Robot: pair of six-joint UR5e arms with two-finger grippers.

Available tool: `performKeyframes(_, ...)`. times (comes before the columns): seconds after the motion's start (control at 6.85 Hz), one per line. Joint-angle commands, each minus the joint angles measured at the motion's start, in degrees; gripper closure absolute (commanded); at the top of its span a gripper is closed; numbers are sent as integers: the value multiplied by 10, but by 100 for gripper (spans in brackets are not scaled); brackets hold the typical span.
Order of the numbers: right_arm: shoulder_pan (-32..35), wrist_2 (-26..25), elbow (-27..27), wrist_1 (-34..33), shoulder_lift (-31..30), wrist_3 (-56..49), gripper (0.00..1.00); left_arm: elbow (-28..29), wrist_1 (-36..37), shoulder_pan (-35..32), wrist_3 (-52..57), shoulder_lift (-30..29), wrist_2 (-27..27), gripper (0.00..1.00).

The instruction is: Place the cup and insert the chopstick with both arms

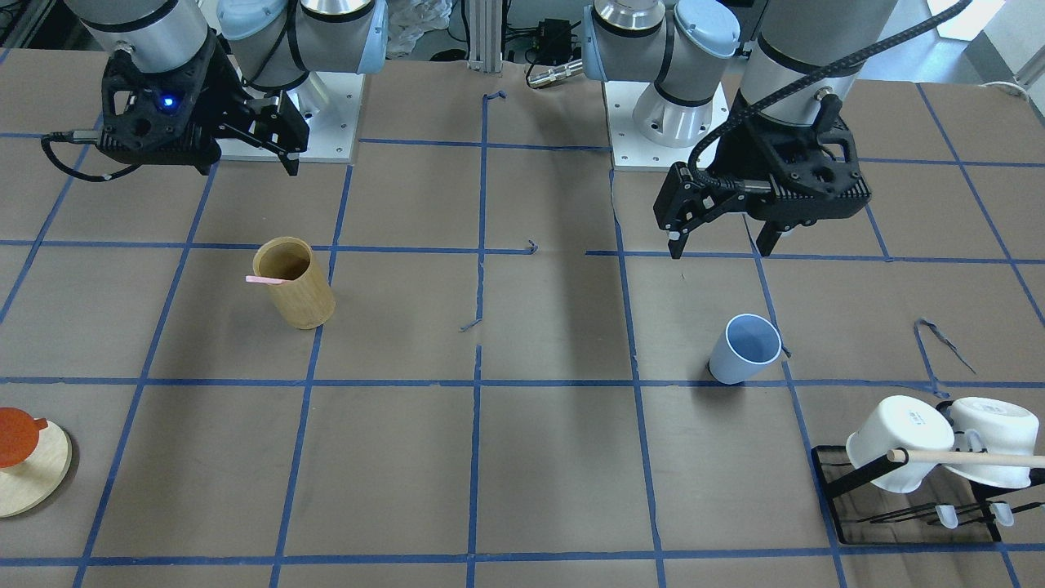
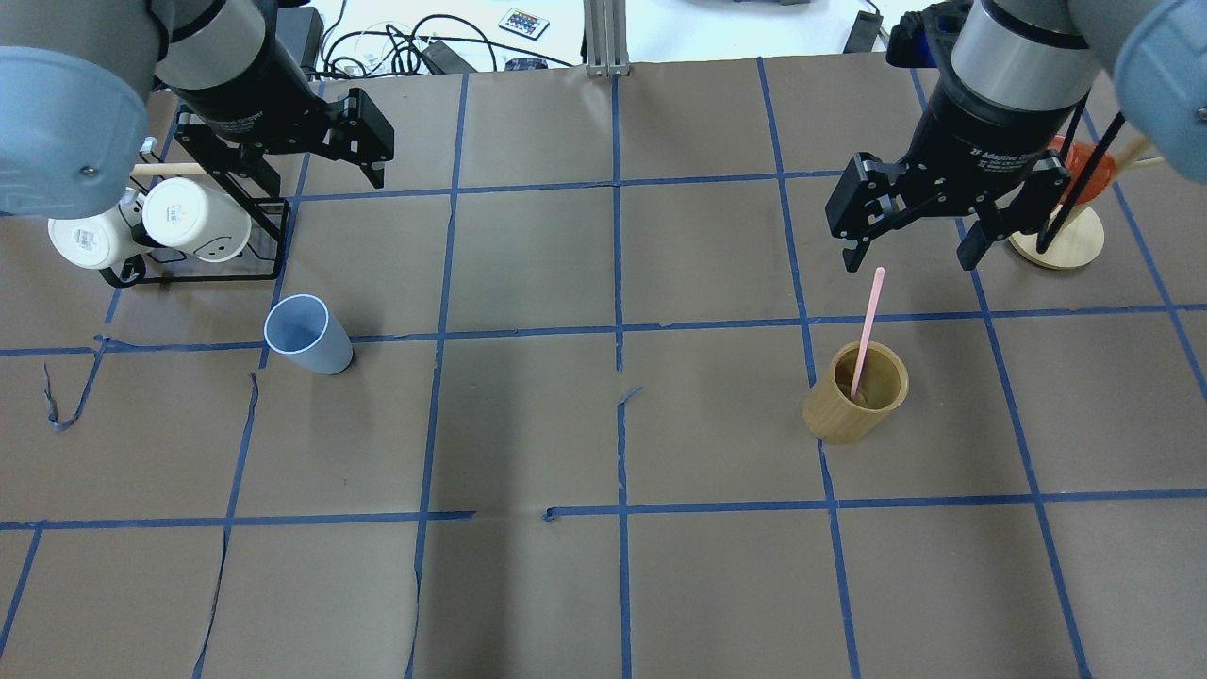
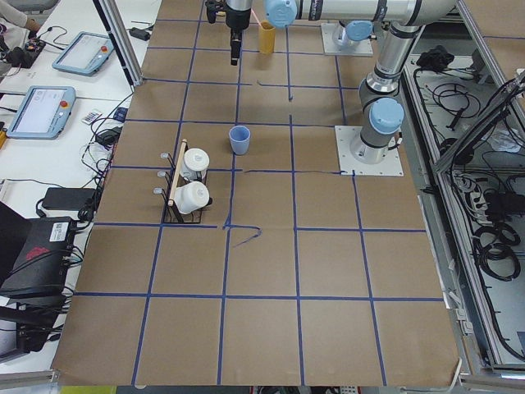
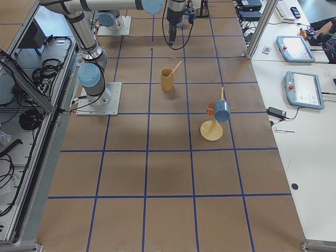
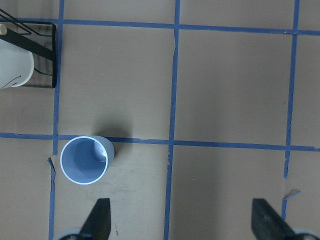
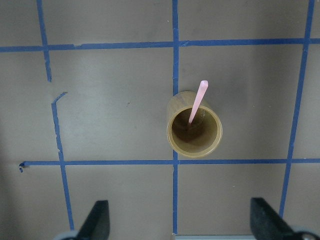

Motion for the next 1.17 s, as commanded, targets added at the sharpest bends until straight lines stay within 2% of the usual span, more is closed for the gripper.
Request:
performKeyframes(0.0, 0, -2, 0, 0, -1, -2, 0, 0, 1, -1, 0, 0, -2, 0)
performKeyframes(0.73, 0, -2, -1, -1, 0, -2, 0, 0, -5, -2, 0, 0, -1, 0)
performKeyframes(1.02, 0, -3, -1, -1, -1, -1, 0, 25, -36, -2, 0, -11, 1, 0)
